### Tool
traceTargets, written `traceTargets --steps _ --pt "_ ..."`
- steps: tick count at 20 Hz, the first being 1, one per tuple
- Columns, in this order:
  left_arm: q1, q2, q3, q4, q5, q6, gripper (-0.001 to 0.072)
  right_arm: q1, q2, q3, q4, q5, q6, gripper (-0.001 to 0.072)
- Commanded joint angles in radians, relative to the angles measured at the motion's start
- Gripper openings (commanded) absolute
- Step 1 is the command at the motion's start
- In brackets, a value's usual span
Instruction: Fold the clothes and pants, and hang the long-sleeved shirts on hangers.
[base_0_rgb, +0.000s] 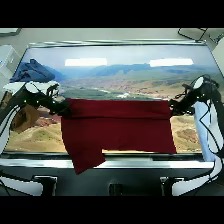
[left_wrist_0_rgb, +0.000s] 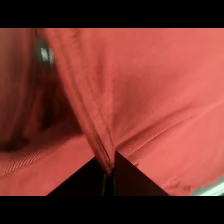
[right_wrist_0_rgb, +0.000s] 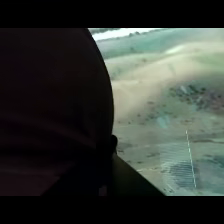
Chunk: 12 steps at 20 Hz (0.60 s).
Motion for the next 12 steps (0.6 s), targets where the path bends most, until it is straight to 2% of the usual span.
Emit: traceTargets --steps 1,7,8,9,10,11,12 --pt "-0.002 0.002 -0.026 0.011 -0.054 -0.001 0.0026 -0.001 0.000 -0.023 0.001 -0.019 -0.016 0.0037" --pt "-0.002 -0.008 -0.034 0.034 -0.050 -0.002 0.0026 -0.001 0.000 -0.023 0.001 -0.052 -0.015 0.0039" --pt "-0.002 -0.009 -0.034 0.034 -0.051 -0.002 0.0060 -0.001 0.000 -0.023 0.002 -0.040 -0.015 0.0044" --pt "0.000 -0.008 -0.031 0.034 -0.060 -0.001 0.0223 -0.001 0.001 -0.019 0.002 -0.018 -0.014 0.0175" --pt "0.008 -0.005 -0.019 0.034 -0.086 -0.001 0.0442 -0.005 0.003 -0.007 0.002 0.040 -0.019 0.0392" --pt "0.025 0.003 -0.002 0.037 -0.124 -0.001 0.0532 -0.019 0.011 0.010 -0.003 0.105 -0.048 0.0475" --pt "0.049 0.022 0.010 0.045 -0.156 -0.002 0.0532 -0.041 0.030 0.014 -0.003 0.153 -0.060 0.0513"
